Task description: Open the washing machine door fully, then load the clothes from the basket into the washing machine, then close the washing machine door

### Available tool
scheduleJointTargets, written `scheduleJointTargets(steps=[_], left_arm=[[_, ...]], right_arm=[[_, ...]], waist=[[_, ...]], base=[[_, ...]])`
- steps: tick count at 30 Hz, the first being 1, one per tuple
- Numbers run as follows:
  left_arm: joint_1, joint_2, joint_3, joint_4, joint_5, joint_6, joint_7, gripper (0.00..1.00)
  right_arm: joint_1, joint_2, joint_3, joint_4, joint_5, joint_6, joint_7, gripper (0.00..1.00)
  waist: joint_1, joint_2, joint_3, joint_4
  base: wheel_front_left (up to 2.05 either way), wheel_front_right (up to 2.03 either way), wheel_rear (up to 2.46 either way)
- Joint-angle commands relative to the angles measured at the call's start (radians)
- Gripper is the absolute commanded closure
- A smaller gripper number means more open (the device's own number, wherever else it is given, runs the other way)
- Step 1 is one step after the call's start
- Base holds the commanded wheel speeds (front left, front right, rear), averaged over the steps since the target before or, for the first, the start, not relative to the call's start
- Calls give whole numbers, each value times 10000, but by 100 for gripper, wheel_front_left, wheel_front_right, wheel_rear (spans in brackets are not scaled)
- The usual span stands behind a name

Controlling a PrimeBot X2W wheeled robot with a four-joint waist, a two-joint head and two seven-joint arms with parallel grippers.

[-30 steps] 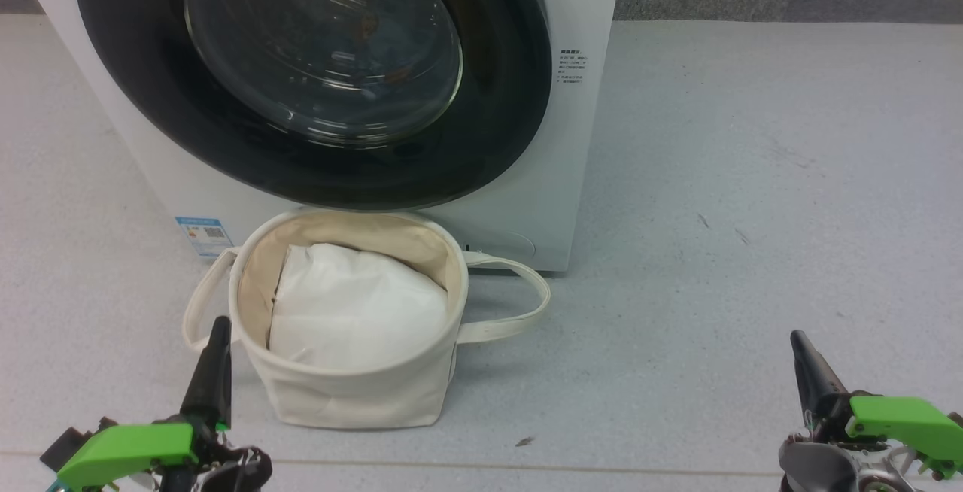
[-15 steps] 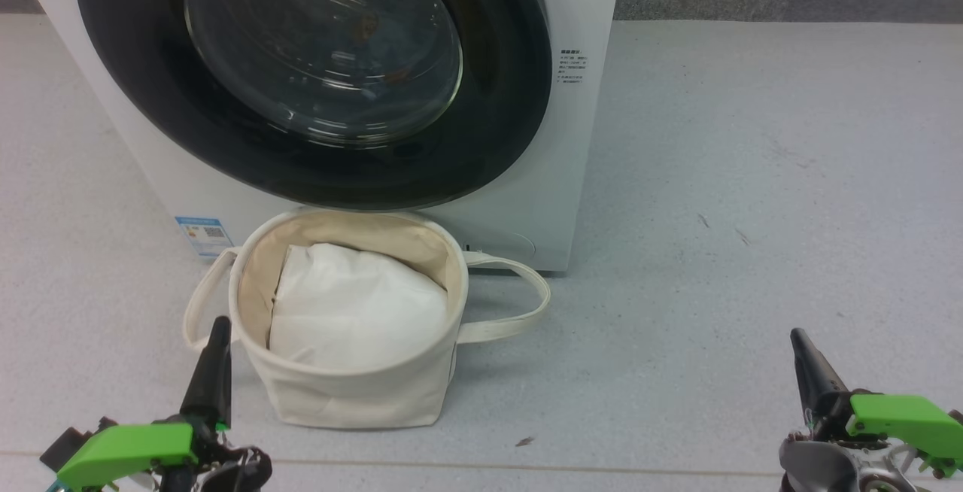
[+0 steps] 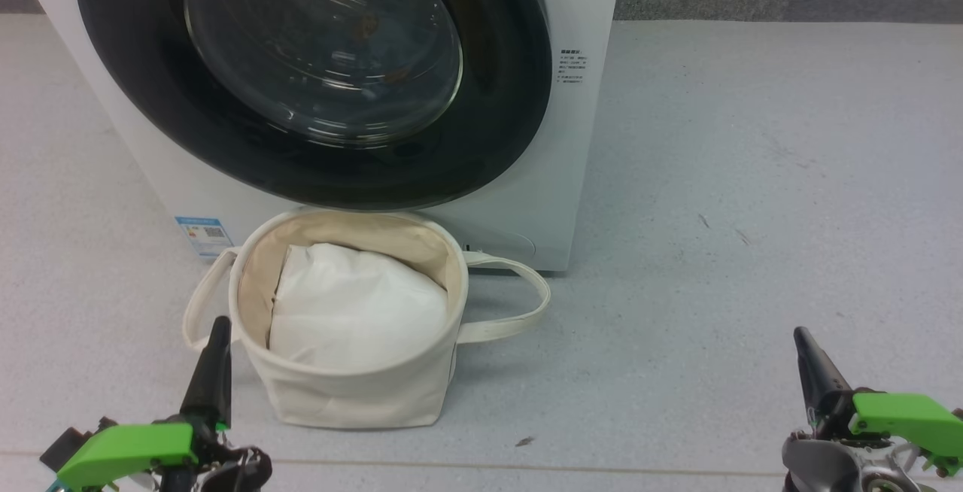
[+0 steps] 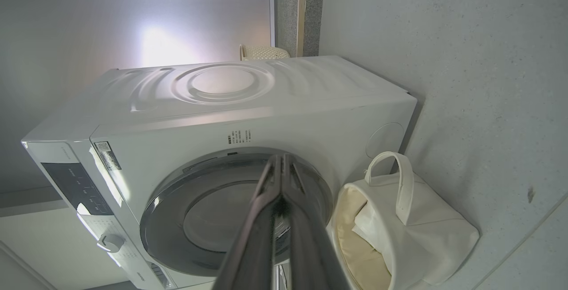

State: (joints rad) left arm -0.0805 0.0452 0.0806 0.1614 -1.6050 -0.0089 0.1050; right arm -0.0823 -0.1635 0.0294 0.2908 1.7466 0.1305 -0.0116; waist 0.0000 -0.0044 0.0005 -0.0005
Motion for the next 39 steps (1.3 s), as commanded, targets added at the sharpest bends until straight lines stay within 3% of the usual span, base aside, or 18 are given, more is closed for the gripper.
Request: scheduleJointTargets(steps=[1,39], left_arm=[[-206,51,361,-426,-28,-1,65,100],[-201,51,360,-441,-29,1,65,100]], right_arm=[[-510,-191,264,-402,139,2,-85,100],[-509,-1070,1391,-707,1139,2,-1006,100]], waist=[[0,0,1,0],[0,0,9,2]], base=[[0,0,0],[0,0,0]])
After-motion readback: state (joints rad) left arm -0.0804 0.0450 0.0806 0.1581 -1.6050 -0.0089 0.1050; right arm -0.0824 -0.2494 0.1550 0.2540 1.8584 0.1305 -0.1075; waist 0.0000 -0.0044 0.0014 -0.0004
